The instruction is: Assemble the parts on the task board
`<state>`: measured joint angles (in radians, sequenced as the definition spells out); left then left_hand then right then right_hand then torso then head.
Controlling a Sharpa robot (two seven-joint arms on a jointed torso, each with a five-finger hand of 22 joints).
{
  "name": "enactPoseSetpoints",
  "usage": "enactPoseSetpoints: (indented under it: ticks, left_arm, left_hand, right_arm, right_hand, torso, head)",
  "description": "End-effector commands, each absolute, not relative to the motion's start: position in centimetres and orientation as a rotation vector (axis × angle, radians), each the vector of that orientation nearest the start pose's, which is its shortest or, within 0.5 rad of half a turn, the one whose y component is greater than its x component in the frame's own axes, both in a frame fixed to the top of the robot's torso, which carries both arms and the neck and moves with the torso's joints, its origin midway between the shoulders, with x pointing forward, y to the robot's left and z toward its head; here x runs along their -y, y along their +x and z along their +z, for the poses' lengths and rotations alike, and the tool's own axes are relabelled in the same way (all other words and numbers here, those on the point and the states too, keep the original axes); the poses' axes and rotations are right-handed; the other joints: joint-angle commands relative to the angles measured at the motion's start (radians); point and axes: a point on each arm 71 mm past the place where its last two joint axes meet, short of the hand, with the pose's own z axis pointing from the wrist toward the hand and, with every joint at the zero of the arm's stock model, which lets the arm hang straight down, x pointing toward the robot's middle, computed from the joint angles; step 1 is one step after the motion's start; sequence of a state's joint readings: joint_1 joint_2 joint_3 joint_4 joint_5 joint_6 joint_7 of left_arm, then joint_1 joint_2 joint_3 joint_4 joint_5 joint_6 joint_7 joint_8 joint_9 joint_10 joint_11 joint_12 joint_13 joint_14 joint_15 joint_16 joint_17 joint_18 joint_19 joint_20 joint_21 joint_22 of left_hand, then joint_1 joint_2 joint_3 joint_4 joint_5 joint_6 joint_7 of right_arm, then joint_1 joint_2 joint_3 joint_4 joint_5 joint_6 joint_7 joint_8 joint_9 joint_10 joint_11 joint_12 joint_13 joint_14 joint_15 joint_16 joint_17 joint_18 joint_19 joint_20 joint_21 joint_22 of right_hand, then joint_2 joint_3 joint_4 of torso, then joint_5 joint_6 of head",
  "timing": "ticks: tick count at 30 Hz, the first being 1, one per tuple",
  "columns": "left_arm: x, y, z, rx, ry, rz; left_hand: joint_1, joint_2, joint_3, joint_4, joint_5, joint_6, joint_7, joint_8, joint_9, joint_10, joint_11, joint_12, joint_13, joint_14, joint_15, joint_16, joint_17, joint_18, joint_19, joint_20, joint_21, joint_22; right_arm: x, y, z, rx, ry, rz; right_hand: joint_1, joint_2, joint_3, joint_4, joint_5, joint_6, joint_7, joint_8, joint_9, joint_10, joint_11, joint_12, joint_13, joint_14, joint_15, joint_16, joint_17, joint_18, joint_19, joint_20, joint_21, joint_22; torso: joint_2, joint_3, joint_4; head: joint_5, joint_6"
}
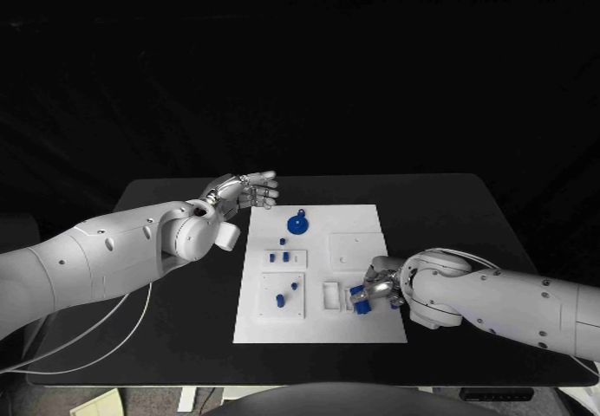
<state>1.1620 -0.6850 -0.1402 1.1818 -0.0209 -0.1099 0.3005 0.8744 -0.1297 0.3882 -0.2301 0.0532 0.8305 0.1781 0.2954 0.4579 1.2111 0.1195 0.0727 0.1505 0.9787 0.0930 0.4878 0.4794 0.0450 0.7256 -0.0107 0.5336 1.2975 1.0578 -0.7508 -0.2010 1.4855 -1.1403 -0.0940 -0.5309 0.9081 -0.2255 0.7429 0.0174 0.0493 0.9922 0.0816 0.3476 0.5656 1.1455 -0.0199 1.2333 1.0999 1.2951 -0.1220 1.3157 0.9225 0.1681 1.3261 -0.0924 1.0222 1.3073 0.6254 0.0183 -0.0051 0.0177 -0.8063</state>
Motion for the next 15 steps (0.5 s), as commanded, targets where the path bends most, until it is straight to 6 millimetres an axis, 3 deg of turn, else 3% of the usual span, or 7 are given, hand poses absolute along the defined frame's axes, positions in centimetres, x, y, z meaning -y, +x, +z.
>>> enactPoseSetpoints:
  ticks: [1, 15]
  left_arm:
    - [-22.1, 52.0, -25.7, -1.656, -1.172, -1.444]
    - [-22.1, 52.0, -25.7, -1.659, -1.174, -1.442]
  left_hand:
    - [-0.006, 0.007, 0.003, 0.002, -0.003, -0.008, 0.001, 0.0, -0.001, -0.007, -0.002, -0.002, -0.001, -0.006, 0.002, -0.007, 0.002, 0.021, -0.001, 0.004, -0.006, 0.001]
    - [0.0, 0.013, 0.008, 0.0, -0.002, -0.008, 0.001, 0.001, -0.001, -0.007, -0.002, -0.001, -0.001, -0.005, 0.002, -0.009, 0.004, 0.022, -0.001, 0.005, -0.007, 0.003]
  right_arm:
    - [19.2, 41.5, -33.6, -2.383, 0.224, 0.349]
    - [18.7, 41.8, -31.7, -2.367, 0.33, 0.423]
  right_hand:
    - [-0.003, 0.027, 0.002, -0.012, 0.001, 0.015, 0.004, 0.006, 0.006, 0.008, -0.006, -0.005, 0.0, -0.001, -0.008, -0.006, 0.002, 0.094, -0.006, 0.003, 0.005, 0.02]
    - [-0.049, 0.039, 0.011, -0.012, 0.0, 0.025, 0.001, -0.001, 0.004, 0.014, -0.008, -0.021, -0.002, 0.001, -0.01, -0.01, 0.005, 0.094, -0.006, 0.008, 0.014, 0.018]
  torso:
    - [0.001, 0.0007, -0.0004]
    - [0.002, -0.0006, 0.0001]
  head:
    - [0.0, 0.0]
    - [0.006, 0.0]
